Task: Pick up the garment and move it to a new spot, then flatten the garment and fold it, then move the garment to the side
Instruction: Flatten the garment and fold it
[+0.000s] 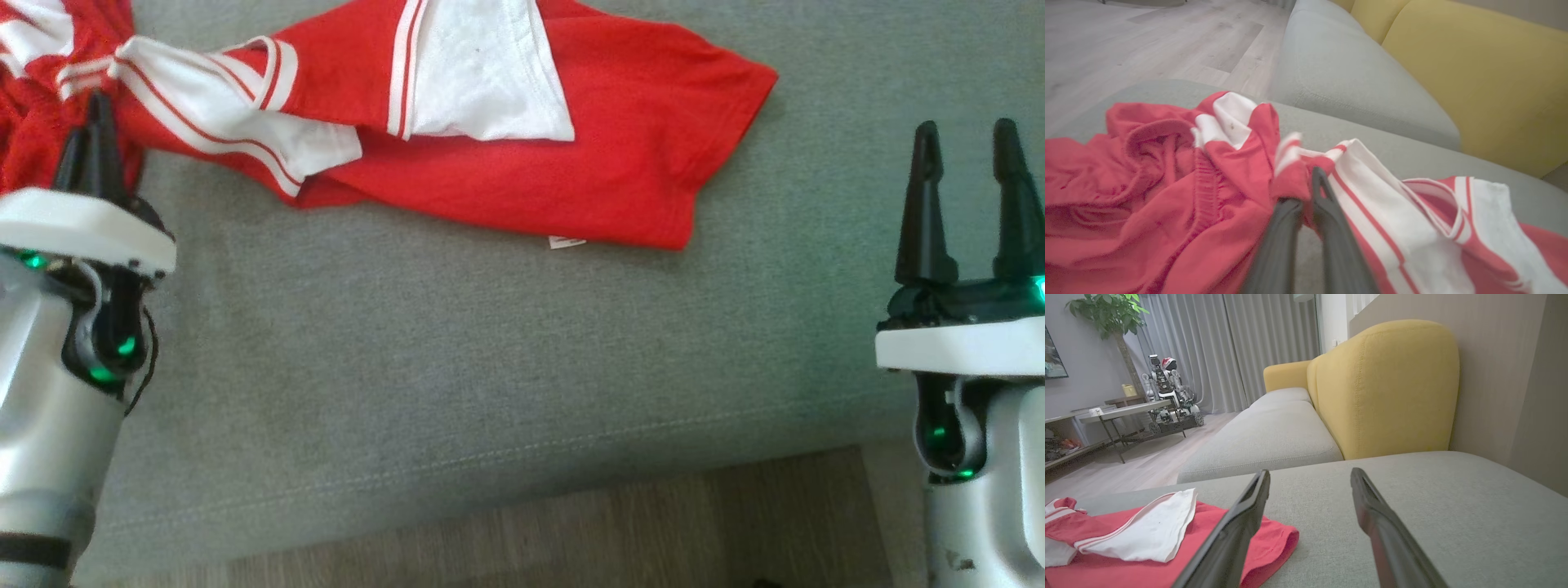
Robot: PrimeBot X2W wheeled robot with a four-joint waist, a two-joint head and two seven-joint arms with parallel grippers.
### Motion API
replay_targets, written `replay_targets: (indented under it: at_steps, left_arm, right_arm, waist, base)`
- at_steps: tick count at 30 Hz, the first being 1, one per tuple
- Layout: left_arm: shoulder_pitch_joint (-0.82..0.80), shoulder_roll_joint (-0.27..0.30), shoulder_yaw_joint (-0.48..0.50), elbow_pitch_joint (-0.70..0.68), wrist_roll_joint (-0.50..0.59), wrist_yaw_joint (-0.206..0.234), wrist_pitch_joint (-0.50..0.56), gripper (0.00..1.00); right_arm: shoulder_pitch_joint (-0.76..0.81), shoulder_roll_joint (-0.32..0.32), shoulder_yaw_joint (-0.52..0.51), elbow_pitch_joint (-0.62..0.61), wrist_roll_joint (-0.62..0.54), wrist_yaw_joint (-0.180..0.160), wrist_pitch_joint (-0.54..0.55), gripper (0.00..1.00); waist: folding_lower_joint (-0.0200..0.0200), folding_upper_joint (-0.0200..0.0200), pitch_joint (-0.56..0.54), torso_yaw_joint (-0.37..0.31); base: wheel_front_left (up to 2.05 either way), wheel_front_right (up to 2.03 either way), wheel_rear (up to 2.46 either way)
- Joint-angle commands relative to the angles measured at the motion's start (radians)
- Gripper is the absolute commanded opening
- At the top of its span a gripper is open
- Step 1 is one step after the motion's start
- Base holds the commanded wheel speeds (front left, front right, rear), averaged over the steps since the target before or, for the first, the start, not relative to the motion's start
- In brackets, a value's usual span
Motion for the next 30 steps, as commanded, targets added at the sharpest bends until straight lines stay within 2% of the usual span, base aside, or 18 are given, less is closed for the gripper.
replay_targets:
  at_steps: [1,3,5,9,12,14,17,20,23,30]
  left_arm:
    - [-0.027,0.062,0.033,-0.029,0.023,0.010,-0.004,1.00]
    - [-0.010,0.073,0.034,-0.047,0.078,0.036,-0.005,1.00]
    - [0.004,0.078,0.067,-0.115,0.180,0.075,-0.006,1.00]
    - [0.082,0.039,0.117,-0.291,0.404,0.148,-0.006,1.00]
    - [0.134,0.002,0.088,-0.397,0.575,0.171,-0.006,1.00]
    - [0.148,-0.033,0.032,-0.424,0.664,0.164,-0.006,1.00]
    - [0.126,-0.083,-0.077,-0.394,0.769,0.126,-0.006,1.00]
    - [0.065,-0.132,-0.176,-0.293,0.853,0.092,-0.006,1.00]
    - [-0.017,-0.174,-0.255,-0.184,0.934,0.076,-0.006,1.00]
    - [-0.162,-0.237,-0.356,0.004,1.020,0.046,-0.006,1.00]
  right_arm:
    - [-0.002,-0.006,0.026,-0.026,-0.007,0.000,-0.006,1.00]
    - [-0.006,-0.006,0.031,-0.022,-0.010,0.000,-0.006,1.00]
    - [-0.007,-0.006,0.033,-0.019,-0.013,0.000,-0.006,1.00]
    - [-0.006,-0.006,0.035,-0.013,-0.019,0.000,-0.006,1.00]
    - [-0.008,-0.006,0.037,-0.010,-0.021,0.000,-0.006,1.00]
    - [-0.009,-0.006,0.042,-0.006,-0.024,0.000,-0.006,1.00]
    - [-0.014,-0.006,0.054,-0.001,-0.029,0.000,-0.006,1.00]
    - [-0.019,-0.006,0.066,0.001,-0.030,0.000,-0.006,1.00]
    - [-0.021,-0.006,0.081,0.001,-0.031,0.000,-0.006,1.00]
    - [-0.015,-0.006,0.087,0.003,-0.024,0.000,-0.006,1.00]
  waist:
    - [0.0000,0.0000,0.007,0.009]
    - [0.0000,0.0000,0.010,0.014]
    - [0.0000,0.0000,0.014,0.020]
    - [0.0000,0.0000,0.016,0.026]
    - [0.0000,0.0000,0.016,0.028]
    - [0.0000,0.0000,0.014,0.030]
    - [0.0000,0.0000,0.013,0.030]
    - [0.0000,0.0000,0.016,0.022]
    - [0.0000,0.0000,0.020,0.007]
    - [0.0000,0.0000,0.033,-0.041]
  base:
    - [0.00,0.00,0.00]
    - [0.00,0.00,0.00]
    - [0.00,0.00,0.00]
    - [0.00,0.00,0.00]
    - [0.00,0.00,0.00]
    - [0.00,0.00,0.00]
    - [0.00,0.00,0.00]
    - [0.00,0.00,0.00]
    - [0.00,0.00,0.00]
    - [0.00,0.00,0.00]
